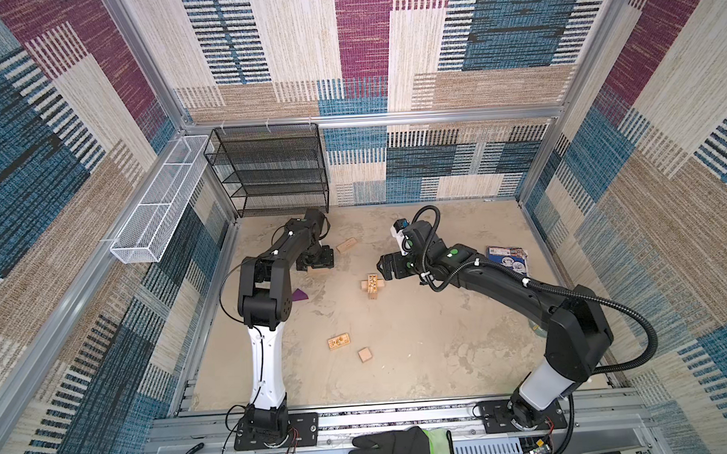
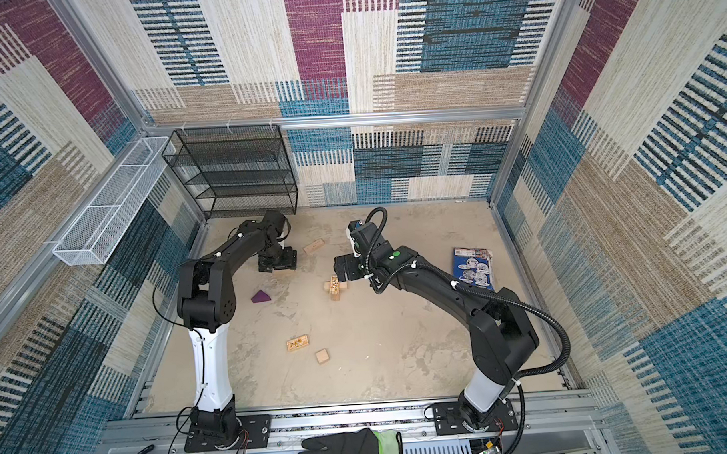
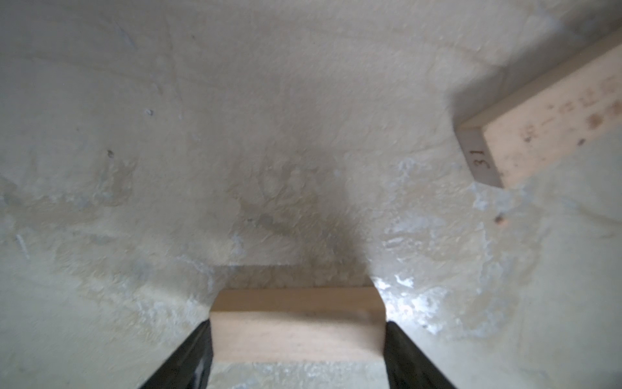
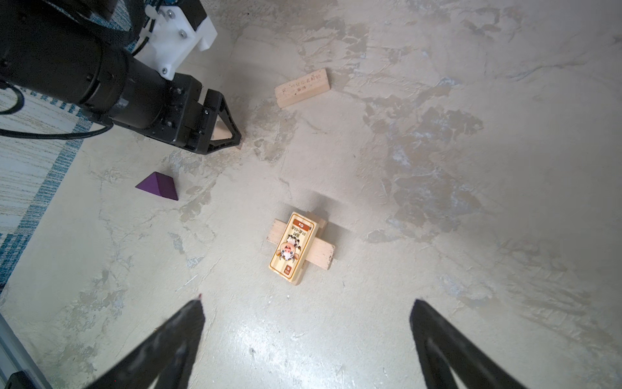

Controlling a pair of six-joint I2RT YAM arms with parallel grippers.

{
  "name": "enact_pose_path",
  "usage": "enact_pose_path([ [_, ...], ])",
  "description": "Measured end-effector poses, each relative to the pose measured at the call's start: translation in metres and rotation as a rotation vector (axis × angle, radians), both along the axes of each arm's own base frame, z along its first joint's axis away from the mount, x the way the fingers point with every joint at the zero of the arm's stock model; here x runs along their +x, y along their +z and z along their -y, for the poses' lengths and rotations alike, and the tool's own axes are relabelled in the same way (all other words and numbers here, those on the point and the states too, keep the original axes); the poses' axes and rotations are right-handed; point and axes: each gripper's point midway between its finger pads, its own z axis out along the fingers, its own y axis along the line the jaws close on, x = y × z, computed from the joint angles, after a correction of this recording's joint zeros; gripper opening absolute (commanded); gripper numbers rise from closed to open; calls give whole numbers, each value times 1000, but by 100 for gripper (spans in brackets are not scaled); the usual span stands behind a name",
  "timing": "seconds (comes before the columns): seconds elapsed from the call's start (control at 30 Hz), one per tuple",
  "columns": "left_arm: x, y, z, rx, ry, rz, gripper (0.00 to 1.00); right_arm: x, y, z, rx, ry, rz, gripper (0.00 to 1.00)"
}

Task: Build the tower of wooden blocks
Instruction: 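Lower the open left gripper over the plain wooden block, then close the left gripper on the plain wooden block and lift it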

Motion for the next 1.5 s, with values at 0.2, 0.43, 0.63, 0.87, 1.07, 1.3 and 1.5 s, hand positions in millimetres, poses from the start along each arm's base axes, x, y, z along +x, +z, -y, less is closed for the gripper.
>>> enact_pose_path([
  [0.2, -4, -5, 0, 2, 0, -24, 83, 0, -2, -1, -2, 1, -4, 98],
  [0.43, -4, -3, -1, 3, -1, -26, 78, 0, -1, -2, 3, 5, -5, 98],
  [0.63, -1, 0, 0, 2, -4, -16, 85, 0, 0, -2, 4, 6, -4, 98],
  [0.87, 2, 2, 1, 1, -8, -11, 85, 0, -2, -2, 2, 6, -6, 98],
  [1.07, 2, -1, 1, 3, -12, -18, 80, -1, -6, -1, -4, 5, -14, 98],
  [1.3, 2, -1, 1, 2, -13, -20, 70, -1, -5, -1, -4, 6, -13, 98],
  [1.5, 3, 0, 2, -1, -20, -19, 67, -3, -9, 0, -9, 6, -20, 98],
])
